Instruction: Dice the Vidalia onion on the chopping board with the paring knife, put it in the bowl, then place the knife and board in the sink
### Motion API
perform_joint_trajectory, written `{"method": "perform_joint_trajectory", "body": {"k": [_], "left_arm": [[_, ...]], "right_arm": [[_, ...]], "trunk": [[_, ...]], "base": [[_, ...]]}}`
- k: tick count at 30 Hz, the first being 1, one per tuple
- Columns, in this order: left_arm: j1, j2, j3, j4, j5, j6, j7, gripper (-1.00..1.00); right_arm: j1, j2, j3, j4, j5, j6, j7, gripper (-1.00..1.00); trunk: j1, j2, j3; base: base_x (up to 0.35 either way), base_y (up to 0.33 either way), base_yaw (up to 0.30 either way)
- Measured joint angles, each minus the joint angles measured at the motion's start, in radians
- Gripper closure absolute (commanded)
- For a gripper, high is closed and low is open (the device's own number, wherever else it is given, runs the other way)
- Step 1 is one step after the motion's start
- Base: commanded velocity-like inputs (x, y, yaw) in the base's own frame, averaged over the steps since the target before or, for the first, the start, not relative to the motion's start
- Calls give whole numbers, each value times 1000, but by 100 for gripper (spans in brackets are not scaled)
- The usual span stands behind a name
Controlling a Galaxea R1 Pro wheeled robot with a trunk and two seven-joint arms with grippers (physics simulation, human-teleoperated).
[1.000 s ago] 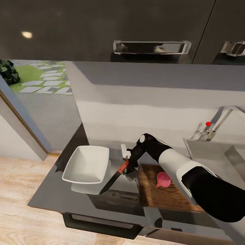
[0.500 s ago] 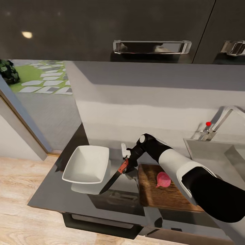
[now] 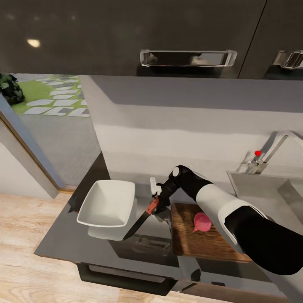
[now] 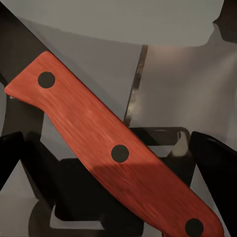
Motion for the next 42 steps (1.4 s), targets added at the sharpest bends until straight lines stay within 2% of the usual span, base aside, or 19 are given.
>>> {"method": "perform_joint_trajectory", "body": {"k": [9, 42], "left_arm": [[0, 0, 0, -1, 0, 0, 0, -100], [0, 0, 0, -1, 0, 0, 0, -100]], "right_arm": [[5, 2, 3, 0, 3, 2, -1, 100], [16, 3, 9, 1, 3, 2, -1, 100]], "trunk": [[0, 0, 5], [0, 0, 57]], "base": [[0, 0, 0], [0, 0, 0]]}}
